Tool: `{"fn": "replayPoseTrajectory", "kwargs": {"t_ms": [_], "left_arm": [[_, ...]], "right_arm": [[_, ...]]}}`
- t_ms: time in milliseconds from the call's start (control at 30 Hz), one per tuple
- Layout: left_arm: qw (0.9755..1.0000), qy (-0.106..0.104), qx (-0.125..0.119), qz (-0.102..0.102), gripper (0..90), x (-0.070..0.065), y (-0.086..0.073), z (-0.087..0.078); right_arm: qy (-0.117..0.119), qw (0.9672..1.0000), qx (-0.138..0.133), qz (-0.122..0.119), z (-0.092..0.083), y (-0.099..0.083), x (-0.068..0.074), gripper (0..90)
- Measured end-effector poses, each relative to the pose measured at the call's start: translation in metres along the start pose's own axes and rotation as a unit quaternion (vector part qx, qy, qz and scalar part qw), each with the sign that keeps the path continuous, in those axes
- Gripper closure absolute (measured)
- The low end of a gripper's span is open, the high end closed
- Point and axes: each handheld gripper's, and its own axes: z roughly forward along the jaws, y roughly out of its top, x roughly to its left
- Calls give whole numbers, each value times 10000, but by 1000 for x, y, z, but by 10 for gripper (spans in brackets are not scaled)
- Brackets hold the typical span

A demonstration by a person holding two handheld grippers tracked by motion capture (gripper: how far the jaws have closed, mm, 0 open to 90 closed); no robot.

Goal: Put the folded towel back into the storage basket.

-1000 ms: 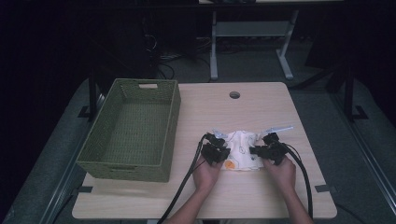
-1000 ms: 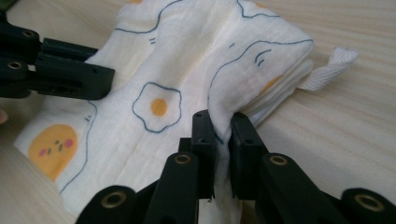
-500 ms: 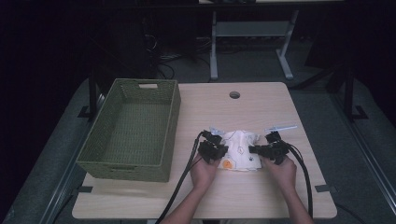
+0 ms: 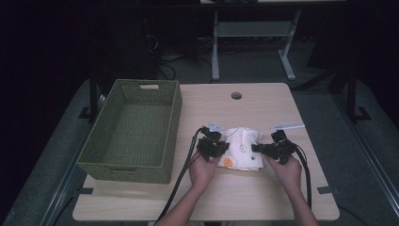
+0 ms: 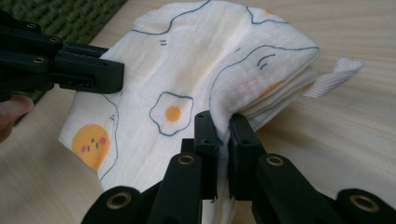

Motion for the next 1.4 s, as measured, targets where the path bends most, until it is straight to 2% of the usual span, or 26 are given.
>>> {"fn": "replayPoseTrajectory", "kwargs": {"t_ms": [67,133,300,433,600,667,700,767,1033,1233,1400], "left_arm": [[10000,-53,-63,26,832,-1,4,-7],[9999,-47,-116,100,832,-2,9,-15],[9997,-105,-206,118,832,-1,20,-34],[9993,-51,-303,234,832,-1,30,-53],[9990,-53,-361,252,832,8,40,-75],[9990,-55,-383,231,831,9,41,-77],[9989,-44,-396,256,831,14,44,-85],[9987,-56,-432,248,832,17,47,-92],[9983,-50,-535,215,831,36,56,-121],[9982,71,-534,275,831,53,59,-145],[9980,165,-573,221,830,71,58,-166]], "right_arm": [[45,10000,-21,18,-4,2,2,838],[61,9999,-75,-49,-9,6,7,838],[149,9994,-252,-177,-25,21,22,838],[203,9989,-342,-259,-33,33,34,838],[290,9981,-430,-334,-38,47,49,838],[336,9978,-462,-344,-38,52,54,838],[336,9978,-462,-344,-38,52,54,838],[420,9971,-522,-350,-40,61,63,838],[473,9960,-610,-449,-42,85,89,837],[518,9951,-639,-552,-33,101,112,837],[581,9941,-635,-665,-21,116,133,837]]}}
